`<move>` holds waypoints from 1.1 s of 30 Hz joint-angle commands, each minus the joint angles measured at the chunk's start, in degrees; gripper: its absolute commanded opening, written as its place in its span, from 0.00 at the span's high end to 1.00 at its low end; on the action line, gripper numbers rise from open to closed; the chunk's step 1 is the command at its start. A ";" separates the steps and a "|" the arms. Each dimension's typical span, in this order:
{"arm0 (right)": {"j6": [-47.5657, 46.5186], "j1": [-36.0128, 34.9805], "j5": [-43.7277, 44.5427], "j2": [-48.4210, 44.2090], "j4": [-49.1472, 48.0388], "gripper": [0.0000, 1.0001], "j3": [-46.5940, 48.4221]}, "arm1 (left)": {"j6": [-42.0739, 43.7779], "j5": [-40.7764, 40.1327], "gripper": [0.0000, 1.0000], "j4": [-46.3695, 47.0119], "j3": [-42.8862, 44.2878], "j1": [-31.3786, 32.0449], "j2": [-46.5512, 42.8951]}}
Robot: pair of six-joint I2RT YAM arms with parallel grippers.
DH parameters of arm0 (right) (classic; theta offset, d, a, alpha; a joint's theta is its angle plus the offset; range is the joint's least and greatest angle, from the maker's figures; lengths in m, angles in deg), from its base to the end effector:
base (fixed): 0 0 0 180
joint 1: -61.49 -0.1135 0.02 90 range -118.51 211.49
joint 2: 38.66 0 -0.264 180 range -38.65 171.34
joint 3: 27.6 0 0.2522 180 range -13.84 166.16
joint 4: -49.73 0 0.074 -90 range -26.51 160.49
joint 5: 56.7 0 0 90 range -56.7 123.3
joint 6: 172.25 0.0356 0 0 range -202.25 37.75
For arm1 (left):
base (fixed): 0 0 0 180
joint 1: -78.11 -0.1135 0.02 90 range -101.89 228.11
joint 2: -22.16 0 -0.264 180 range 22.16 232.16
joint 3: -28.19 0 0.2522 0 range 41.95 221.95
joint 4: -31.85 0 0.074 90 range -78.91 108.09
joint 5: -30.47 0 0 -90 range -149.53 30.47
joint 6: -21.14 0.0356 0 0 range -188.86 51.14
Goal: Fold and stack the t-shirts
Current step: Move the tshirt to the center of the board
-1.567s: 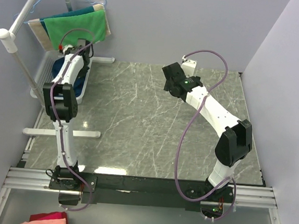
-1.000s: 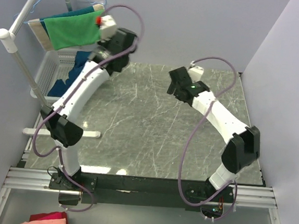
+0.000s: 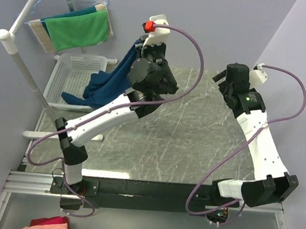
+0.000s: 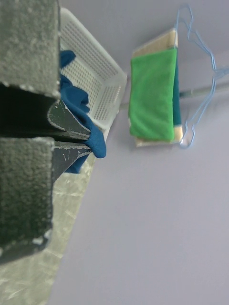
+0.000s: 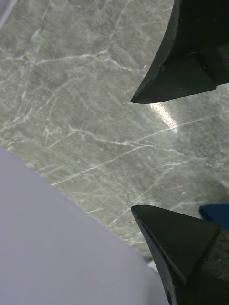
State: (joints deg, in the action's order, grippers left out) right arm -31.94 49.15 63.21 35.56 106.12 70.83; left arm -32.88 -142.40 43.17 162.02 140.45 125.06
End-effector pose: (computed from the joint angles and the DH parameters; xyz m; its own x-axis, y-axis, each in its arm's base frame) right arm 0.2646 0.0397 0.4151 -0.1576 0.6483 -0.7449 0.5454 0.6860 0.4817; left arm 0.1953 -0.2965 0.5532 0.1168 -0.0659 -0.9910 -0.3703 0.9229 -0.1050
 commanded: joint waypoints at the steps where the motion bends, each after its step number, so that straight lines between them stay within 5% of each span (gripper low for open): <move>1: -0.64 0.12 -2.05 0.40 -1.50 0.08 -0.73 | 22.63 -4.66 0.99 28.18 6.20 -4.41 3.19; 7: -1.70 0.21 -4.68 1.10 -1.50 0.08 -2.04 | 5.16 -0.46 0.99 6.84 14.64 -14.79 1.44; 10: -1.79 0.12 -4.95 1.46 -1.32 0.08 -2.48 | 3.66 4.64 0.99 3.86 17.90 -15.06 0.73; 15: -2.40 0.21 -5.74 1.98 -1.76 0.08 -2.75 | -10.39 16.03 0.99 -12.67 22.66 -11.12 -1.20; 24: -3.55 0.12 -5.57 2.78 -1.41 0.09 -1.69 | -34.57 52.08 0.99 -20.78 3.88 -4.34 -18.33; 33: -3.90 0.21 -6.44 1.99 -1.67 0.08 -3.80 | -39.68 70.38 0.99 -29.56 6.93 -4.08 -18.78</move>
State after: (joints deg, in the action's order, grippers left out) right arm -35.24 49.15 57.11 38.75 105.51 67.74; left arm -68.35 -84.35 18.01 166.83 136.10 105.54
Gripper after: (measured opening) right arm 0.917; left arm 0.031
